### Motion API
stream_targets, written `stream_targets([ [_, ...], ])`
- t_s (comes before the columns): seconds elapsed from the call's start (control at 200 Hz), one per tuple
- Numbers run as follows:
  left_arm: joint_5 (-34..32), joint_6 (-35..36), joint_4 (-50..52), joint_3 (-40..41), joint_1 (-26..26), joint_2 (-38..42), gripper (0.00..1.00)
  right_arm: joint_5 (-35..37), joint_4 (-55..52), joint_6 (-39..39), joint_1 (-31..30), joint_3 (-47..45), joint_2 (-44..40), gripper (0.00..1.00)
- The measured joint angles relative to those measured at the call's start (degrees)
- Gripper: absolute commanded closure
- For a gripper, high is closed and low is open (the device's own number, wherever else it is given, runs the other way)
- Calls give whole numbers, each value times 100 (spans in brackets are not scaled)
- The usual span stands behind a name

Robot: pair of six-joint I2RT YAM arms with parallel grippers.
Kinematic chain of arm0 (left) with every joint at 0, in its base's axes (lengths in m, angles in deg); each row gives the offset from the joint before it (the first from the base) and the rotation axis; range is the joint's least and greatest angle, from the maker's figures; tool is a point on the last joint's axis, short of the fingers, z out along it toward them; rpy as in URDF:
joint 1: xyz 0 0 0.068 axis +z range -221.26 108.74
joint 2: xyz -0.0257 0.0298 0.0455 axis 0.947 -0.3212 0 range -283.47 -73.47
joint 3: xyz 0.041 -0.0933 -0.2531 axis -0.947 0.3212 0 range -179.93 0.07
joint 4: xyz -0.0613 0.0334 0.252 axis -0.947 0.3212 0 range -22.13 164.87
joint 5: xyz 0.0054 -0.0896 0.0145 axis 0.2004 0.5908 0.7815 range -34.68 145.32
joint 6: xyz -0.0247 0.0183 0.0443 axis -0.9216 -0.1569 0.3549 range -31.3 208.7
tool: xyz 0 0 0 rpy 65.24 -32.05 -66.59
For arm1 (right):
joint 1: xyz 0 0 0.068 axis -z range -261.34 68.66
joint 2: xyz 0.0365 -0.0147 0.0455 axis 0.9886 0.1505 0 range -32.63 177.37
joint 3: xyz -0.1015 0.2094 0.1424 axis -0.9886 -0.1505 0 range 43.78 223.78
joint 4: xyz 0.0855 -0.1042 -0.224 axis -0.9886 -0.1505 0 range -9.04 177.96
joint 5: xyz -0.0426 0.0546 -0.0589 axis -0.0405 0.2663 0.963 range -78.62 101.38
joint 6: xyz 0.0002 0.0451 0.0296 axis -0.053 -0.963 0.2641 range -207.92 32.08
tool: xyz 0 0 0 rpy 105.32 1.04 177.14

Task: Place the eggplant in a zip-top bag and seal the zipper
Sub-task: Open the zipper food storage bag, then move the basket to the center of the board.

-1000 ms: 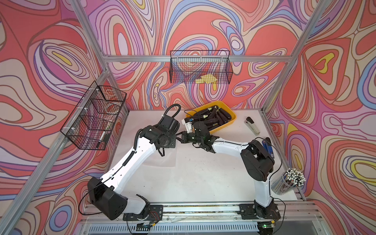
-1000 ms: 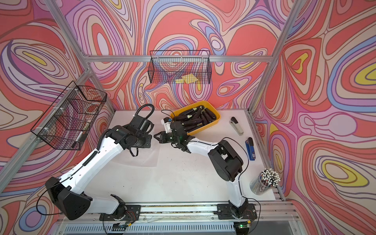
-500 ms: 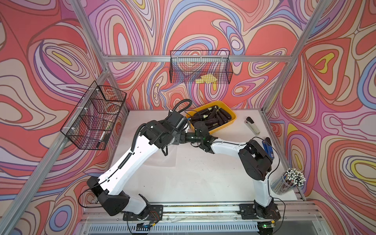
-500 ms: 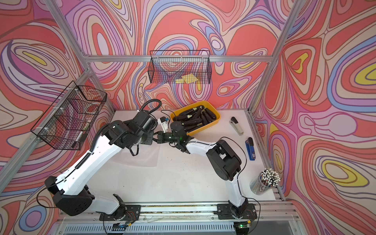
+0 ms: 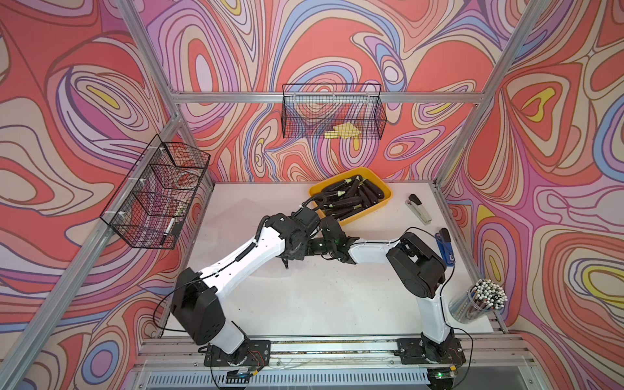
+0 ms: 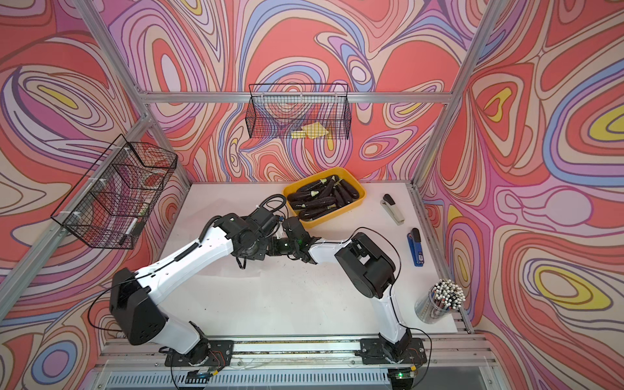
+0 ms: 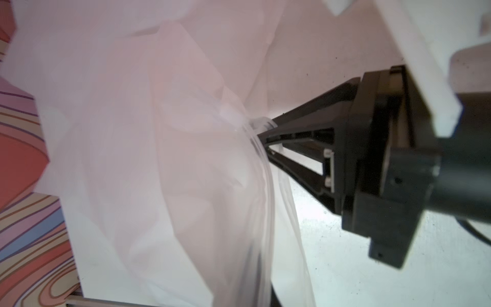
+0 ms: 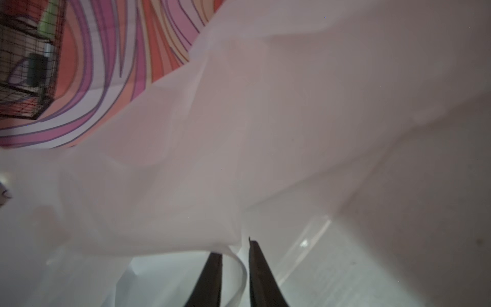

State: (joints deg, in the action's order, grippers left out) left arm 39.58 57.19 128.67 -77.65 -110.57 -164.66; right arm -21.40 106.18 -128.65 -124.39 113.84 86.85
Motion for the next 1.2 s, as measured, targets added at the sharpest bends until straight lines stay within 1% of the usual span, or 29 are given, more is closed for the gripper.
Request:
stream_targets([
  [0.03, 127, -7, -199, 87, 22, -131, 100, 59, -107, 33, 0, -63, -4, 54],
  [0.085, 345, -7, -535, 243, 85, -289, 100, 166, -254, 87, 7, -170, -50, 46],
  [0.145, 540, -4, -831, 369, 175, -363, 100, 291, -415, 175, 15, -302, -190, 41],
  [0.19, 673, 0, -1014, 417, 229, -387, 100, 433, -560, 190, 22, -407, -378, 39],
  [0.321, 940, -2, -1436, 461, 319, -345, 100, 887, -933, 267, 81, -476, -815, 41],
  [0.506, 1222, -31, -2028, 879, 435, -160, 100, 1158, -1351, 402, 83, -247, -776, 56],
  [0.606, 1193, -81, -2177, 1097, 498, 22, 100, 1325, -1598, 525, 57, -151, -754, 57],
  [0.736, 903, -133, -2236, 1250, 605, 282, 100, 1696, -2004, 680, 59, -149, -754, 59],
  [0.771, 831, -133, -2249, 1255, 621, 326, 100, 1786, -2096, 713, 61, -149, -754, 58],
  [0.821, 745, -136, -2288, 1255, 647, 367, 100, 1939, -2240, 748, 61, -144, -761, 53],
  [0.942, 686, -131, -2354, 1274, 680, 367, 100, 2109, -2393, 822, 70, -140, -846, 51],
  [0.997, 695, -133, -2409, 1303, 680, 352, 100, 2107, -2415, 813, 83, -136, -940, 44],
  [1.062, 704, -133, -2468, 1305, 680, 280, 100, 2041, -2424, 804, 136, -116, -1123, 40],
  [1.202, 804, -131, -2645, 1305, 680, -11, 100, 1775, -2304, 678, 448, -24, -1709, 40],
])
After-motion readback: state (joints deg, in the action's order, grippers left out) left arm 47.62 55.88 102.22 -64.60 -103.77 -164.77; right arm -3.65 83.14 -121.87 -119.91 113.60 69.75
